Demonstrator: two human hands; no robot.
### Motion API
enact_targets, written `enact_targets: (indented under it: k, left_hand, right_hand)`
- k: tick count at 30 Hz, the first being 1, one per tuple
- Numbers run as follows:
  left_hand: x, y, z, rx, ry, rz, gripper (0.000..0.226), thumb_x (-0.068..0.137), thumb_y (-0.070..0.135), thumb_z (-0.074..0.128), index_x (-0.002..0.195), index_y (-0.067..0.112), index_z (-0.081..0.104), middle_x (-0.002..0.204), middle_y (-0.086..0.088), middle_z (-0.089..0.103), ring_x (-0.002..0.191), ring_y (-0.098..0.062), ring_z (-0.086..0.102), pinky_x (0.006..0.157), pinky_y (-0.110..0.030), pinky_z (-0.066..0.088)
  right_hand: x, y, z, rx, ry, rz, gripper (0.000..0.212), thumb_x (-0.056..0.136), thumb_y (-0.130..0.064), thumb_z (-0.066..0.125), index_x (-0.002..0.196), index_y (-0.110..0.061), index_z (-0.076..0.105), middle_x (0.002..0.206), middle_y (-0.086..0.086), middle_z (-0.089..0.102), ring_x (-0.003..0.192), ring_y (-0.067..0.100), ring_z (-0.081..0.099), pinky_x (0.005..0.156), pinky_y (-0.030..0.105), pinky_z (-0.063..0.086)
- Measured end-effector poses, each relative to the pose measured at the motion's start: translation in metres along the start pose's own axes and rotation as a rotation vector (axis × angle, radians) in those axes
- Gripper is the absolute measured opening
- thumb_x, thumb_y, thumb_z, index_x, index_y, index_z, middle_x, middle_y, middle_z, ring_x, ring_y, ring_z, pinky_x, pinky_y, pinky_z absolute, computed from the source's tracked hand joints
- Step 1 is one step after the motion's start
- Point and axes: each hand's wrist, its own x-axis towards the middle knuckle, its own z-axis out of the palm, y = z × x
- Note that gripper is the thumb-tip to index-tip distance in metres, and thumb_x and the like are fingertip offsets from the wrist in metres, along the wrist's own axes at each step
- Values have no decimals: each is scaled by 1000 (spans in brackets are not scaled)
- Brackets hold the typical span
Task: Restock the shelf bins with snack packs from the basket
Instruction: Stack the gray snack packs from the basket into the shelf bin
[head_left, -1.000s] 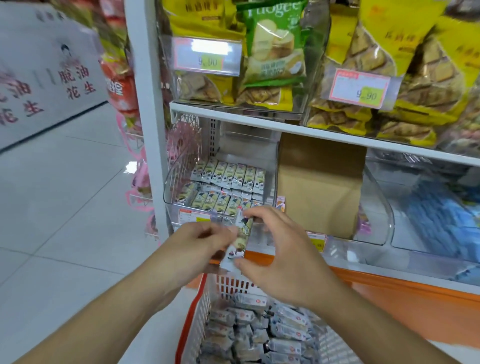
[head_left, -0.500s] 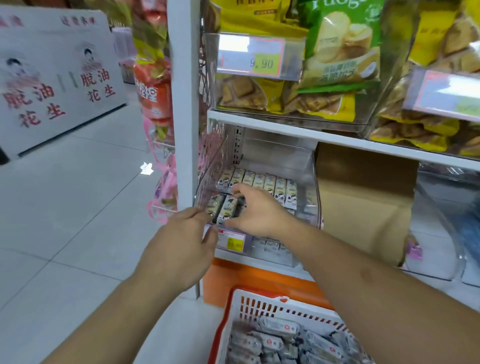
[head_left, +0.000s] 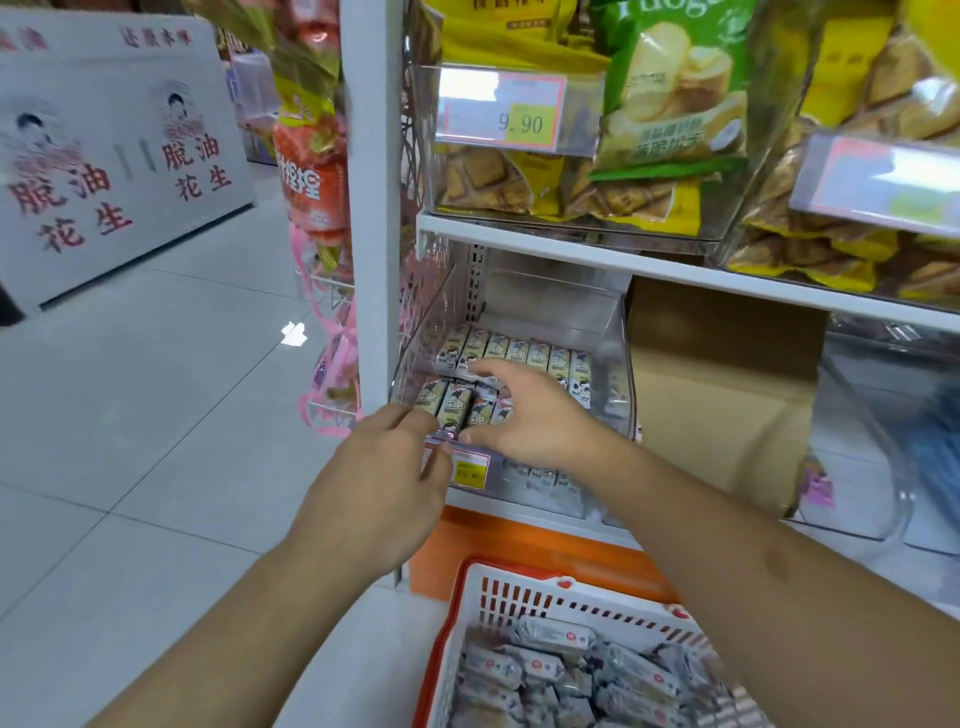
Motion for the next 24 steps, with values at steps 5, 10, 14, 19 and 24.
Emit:
enact_targets:
  k: [5,10,14,19,24]
  left_hand:
    - [-25,19,3,-53,-76,27,27,102,44,47,116,32,66,115,10,60,102,-14,61,89,-37,54]
    - [-54,22,50,5,-321,27,27,102,41,49,112,22,65,111,-4,63,102,-25,62,90,-41,53]
    - [-90,6,111,27,-543,-157,59,104,46,46,152,12,37,149,-16,42,133,-37,49,110,-47,43]
    - [-139,-25,167,-113,-735,-526,90,103,60,39,161,25,-21,171,-11,0,151,-42,26,121,-50,29]
    - [-150,-29,185,-84,-723,-574,100,97,70,42,153,38,-35,168,-8,1,146,-48,29,120,-56,28]
  right_hand:
    - [-78,3,-16,-1,172,-141,38,96,-36,73,132,-29,62,123,-14,57,110,5,53,88,20,40]
    - [-163,47,5,108,80,-80,13,98,-20,68,111,-23,68,103,-9,65,92,8,60,73,14,41]
    - [-225,104,50,56,-153,193,16,100,-22,66,115,-23,70,105,-7,71,90,6,64,74,16,48]
    - [-268,182,125,-34,-442,235,20,102,-10,65,122,-5,65,90,5,53,69,24,50,59,31,42]
    - [-284,179,162,-118,-604,235,30,86,-36,80,112,-33,64,104,-7,65,97,17,63,79,32,55]
